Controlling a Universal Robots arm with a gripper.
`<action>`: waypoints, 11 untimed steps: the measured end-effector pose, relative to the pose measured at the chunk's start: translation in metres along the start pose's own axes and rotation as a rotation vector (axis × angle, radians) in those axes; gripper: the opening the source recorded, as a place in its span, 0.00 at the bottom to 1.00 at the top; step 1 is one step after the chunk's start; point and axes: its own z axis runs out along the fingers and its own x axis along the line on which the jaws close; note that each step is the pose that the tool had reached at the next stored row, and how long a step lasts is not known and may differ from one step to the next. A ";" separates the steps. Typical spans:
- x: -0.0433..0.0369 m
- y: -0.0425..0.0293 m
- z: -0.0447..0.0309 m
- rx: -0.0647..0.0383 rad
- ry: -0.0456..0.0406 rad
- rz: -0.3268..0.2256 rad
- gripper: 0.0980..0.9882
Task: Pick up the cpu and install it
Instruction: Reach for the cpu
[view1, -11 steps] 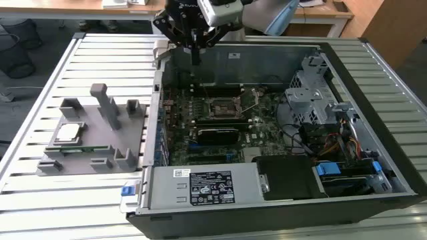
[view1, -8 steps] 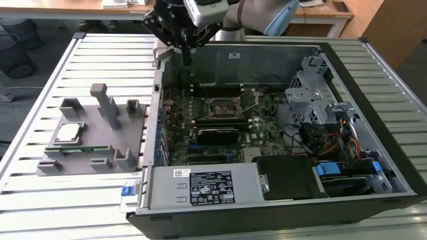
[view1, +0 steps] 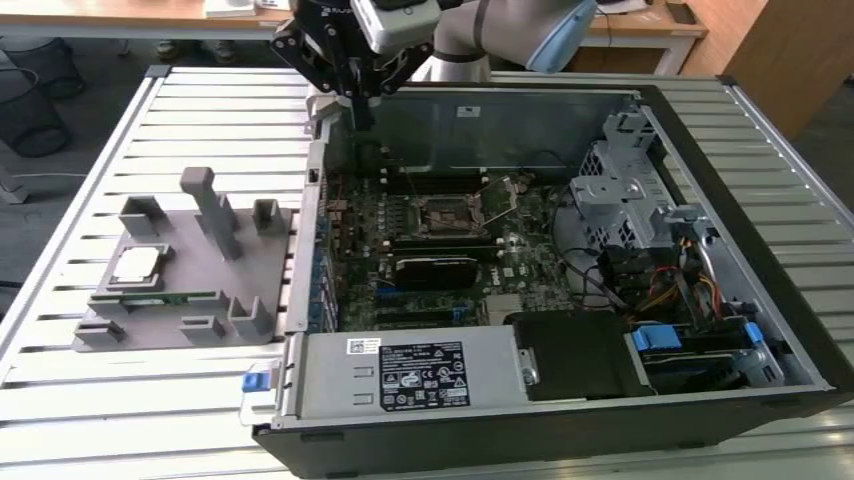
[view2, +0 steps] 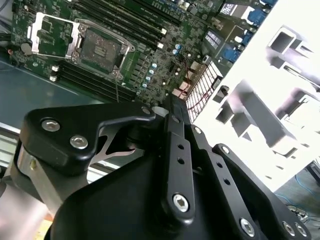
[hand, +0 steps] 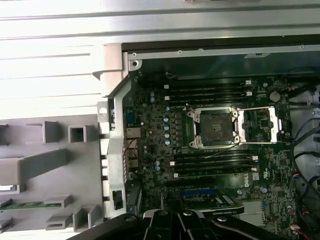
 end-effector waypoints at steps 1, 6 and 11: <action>0.0012 -0.0001 0.0000 0.000 0.0000 0.000 0.01; 0.0077 -0.0006 0.0000 0.000 0.0000 0.000 0.01; 0.0139 -0.0011 -0.0001 0.000 0.0000 0.000 0.01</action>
